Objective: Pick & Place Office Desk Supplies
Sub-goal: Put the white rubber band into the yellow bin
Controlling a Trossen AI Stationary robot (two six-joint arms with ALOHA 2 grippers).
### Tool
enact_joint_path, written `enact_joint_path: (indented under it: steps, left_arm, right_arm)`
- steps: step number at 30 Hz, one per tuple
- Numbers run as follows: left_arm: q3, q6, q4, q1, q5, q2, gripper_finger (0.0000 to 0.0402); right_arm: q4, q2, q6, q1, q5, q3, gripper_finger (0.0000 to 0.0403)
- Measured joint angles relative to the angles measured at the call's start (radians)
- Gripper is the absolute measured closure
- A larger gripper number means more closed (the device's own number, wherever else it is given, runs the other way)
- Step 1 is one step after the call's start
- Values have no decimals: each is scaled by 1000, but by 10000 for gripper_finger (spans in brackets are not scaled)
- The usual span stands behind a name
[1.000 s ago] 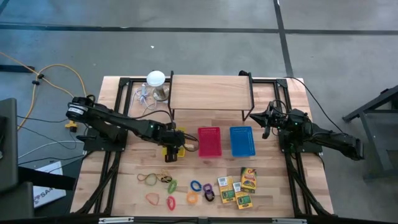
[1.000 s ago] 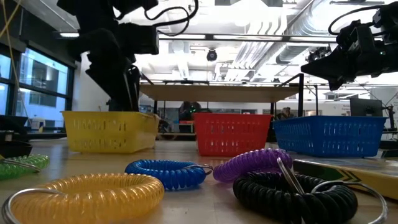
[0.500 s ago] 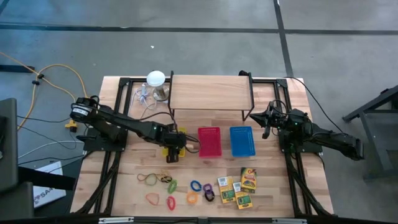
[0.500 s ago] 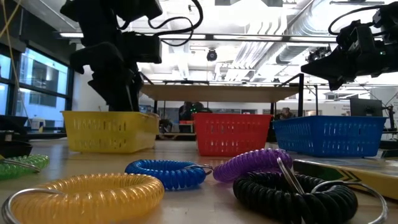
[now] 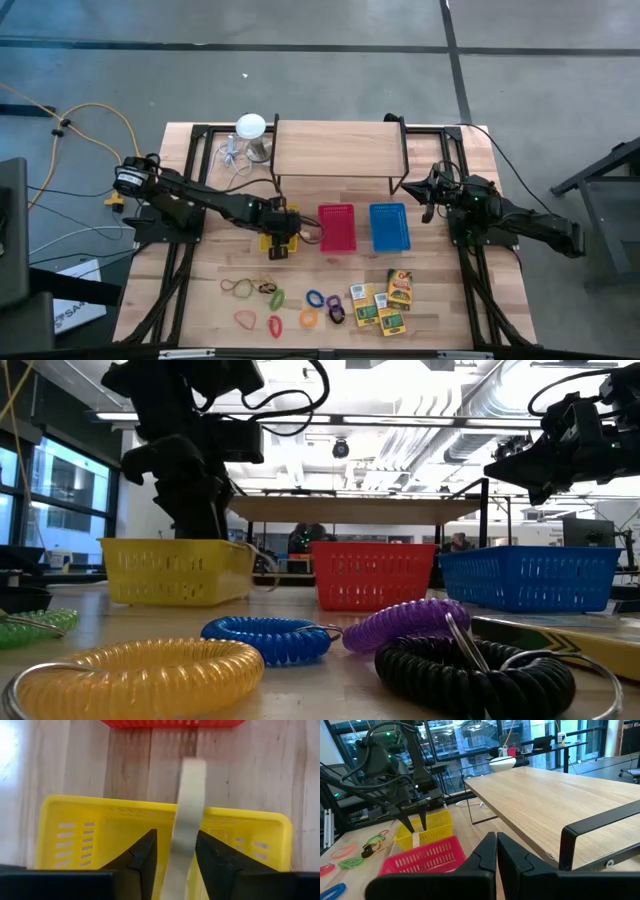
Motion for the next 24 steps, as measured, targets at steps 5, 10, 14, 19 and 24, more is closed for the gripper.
enact_joint_path:
  steps: [5, 10, 14, 19, 24]
  left_arm:
    - [0, 1, 0, 0, 0, 0, 308]
    - [0, 4, 0, 0, 0, 0, 314]
    - [0, 10, 0, 0, 0, 0, 315]
    - [0, 10, 0, 0, 0, -4, 317]
    - [0, 9, 4, 9, 2, -8, 340]
  right_arm:
    - [0, 0, 0, 0, 0, 0, 401]
    - [0, 0, 0, 0, 0, 0, 401]
    - [0, 0, 0, 0, 0, 0, 401]
    - [0, 0, 0, 0, 0, 0, 401]
    - [0, 0, 0, 0, 0, 0, 401]
